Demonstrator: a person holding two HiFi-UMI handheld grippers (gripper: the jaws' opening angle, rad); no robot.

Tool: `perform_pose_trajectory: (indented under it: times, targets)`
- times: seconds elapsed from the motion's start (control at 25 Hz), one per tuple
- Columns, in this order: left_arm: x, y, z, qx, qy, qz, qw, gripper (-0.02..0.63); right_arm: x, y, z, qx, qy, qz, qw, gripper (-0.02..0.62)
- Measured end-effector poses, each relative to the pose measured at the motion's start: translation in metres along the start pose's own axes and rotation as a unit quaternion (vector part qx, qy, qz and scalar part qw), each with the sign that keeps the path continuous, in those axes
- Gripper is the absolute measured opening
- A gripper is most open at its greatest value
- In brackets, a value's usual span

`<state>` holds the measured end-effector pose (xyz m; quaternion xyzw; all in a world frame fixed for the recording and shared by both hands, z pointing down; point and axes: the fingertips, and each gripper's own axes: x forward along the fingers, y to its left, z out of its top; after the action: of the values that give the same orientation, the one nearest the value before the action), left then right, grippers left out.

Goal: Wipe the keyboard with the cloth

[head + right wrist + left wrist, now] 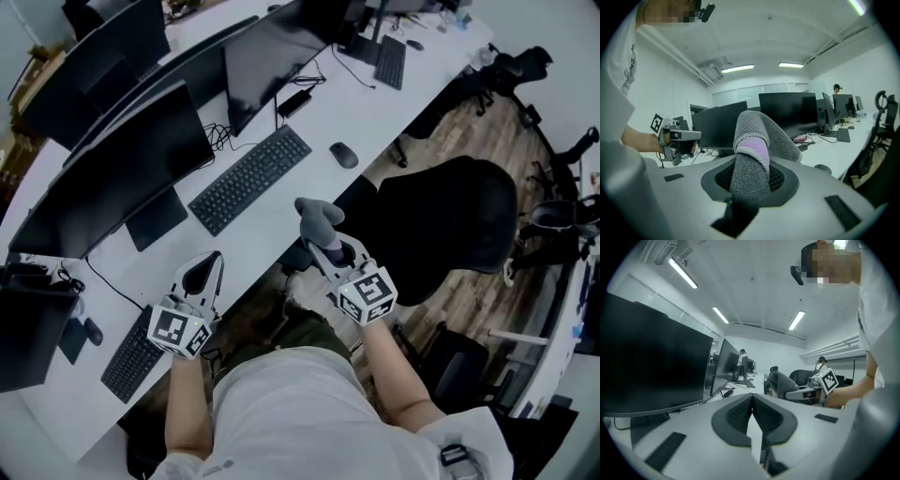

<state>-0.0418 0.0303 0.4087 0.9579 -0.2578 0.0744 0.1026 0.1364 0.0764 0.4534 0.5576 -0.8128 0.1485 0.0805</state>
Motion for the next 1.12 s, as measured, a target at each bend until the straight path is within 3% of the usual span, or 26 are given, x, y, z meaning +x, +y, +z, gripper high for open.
perform_pose_trajectory:
  times: [0.24, 0.56, 1.12]
  targets:
    - [0.051, 0.024, -0.005, -0.014, 0.021, 0.049, 0.9985, 0.002, 0.055, -0.073, -0.001, -0.004, 0.037, 0.016, 0.999, 0.092]
    - [0.078, 0.056, -0.017, -0.033, 0.043, 0.111, 0.9923, 0.002, 0.123, -0.15, -0.023, -0.017, 0.092, 0.008, 0.996, 0.092]
    - [0.071, 0.089, -0.042, -0.065, 0.066, 0.164, 0.9822, 0.002, 0.232, -0.211, -0.06, -0.062, 0.172, 0.024, 0.983, 0.092]
